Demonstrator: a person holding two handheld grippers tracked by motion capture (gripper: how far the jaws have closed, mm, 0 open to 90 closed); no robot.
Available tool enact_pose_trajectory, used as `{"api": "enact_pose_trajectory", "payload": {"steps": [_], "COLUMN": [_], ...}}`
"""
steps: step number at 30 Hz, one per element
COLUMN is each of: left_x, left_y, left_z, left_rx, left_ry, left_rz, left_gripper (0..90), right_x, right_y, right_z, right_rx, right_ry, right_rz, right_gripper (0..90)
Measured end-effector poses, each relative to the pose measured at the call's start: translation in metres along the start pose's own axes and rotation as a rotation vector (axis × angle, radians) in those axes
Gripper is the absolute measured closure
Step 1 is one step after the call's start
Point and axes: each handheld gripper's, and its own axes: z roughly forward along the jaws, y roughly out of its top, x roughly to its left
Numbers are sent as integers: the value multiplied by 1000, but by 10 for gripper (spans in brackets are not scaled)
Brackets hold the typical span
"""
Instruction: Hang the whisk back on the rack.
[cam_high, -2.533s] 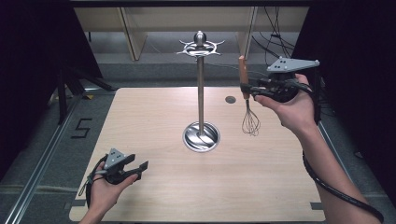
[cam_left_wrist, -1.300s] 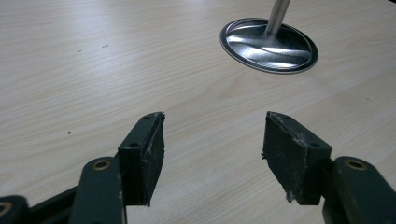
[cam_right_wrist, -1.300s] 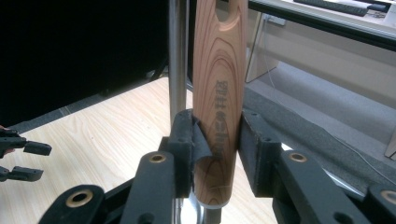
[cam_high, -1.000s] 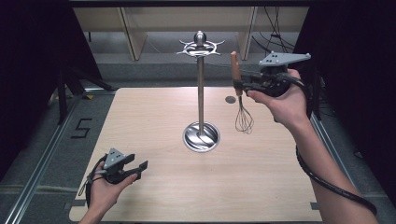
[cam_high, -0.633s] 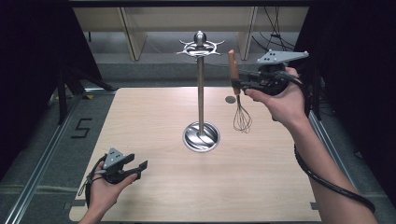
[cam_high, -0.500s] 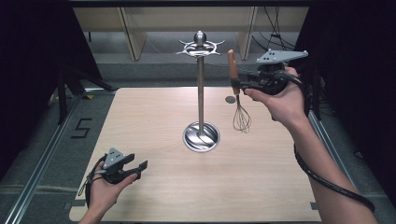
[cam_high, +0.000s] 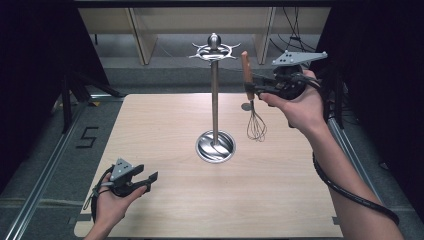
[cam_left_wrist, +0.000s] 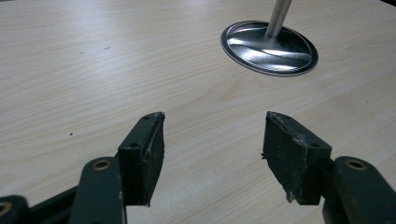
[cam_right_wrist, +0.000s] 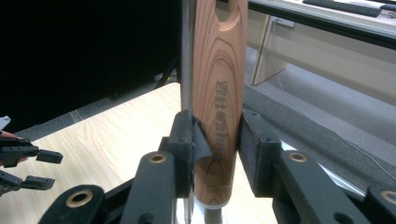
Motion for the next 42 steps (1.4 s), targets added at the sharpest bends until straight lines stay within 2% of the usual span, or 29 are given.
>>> {"api": "enact_pose_trajectory", "payload": {"steps": [2,5,7,10,11,18,19,22,28,31,36,42], "left_x": [0,0,0,0,0,0,0,0,0,1,1,1], "left_y": [0,0,0,0,0,0,0,0,0,0,1,0], "left_z": [0,0,0,0,0,0,0,-1,-1,-1,-1,-1], "left_rx": [0,-2,-3,0,0,0,0,-1,-1,0,0,-1], "left_ry": [3,0,-2,3,3,2,2,2,2,1,-7,-7], "left_rz": [-1,-1,-1,-2,-2,-1,-2,0,0,10,8,7], "left_gripper": [378,378,378,378,378,377,378,378,378,378,378,378], "right_x": [1,0,2,1,2,3,4,2,2,3,1,4], "right_y": [1,2,2,3,3,3,3,4,4,5,5,5], "right_z": [0,1,1,2,2,5,6,5,5,5,6,5], "right_rx": [0,-1,0,-4,3,-9,-12,1,2,6,-3,-1], "right_ry": [5,2,1,2,3,-4,-2,6,7,16,20,41], "right_rz": [12,-11,5,-11,5,-3,11,-4,0,29,35,78], "right_gripper": [688,688,688,688,688,688,688,688,688,688,688,688]}}
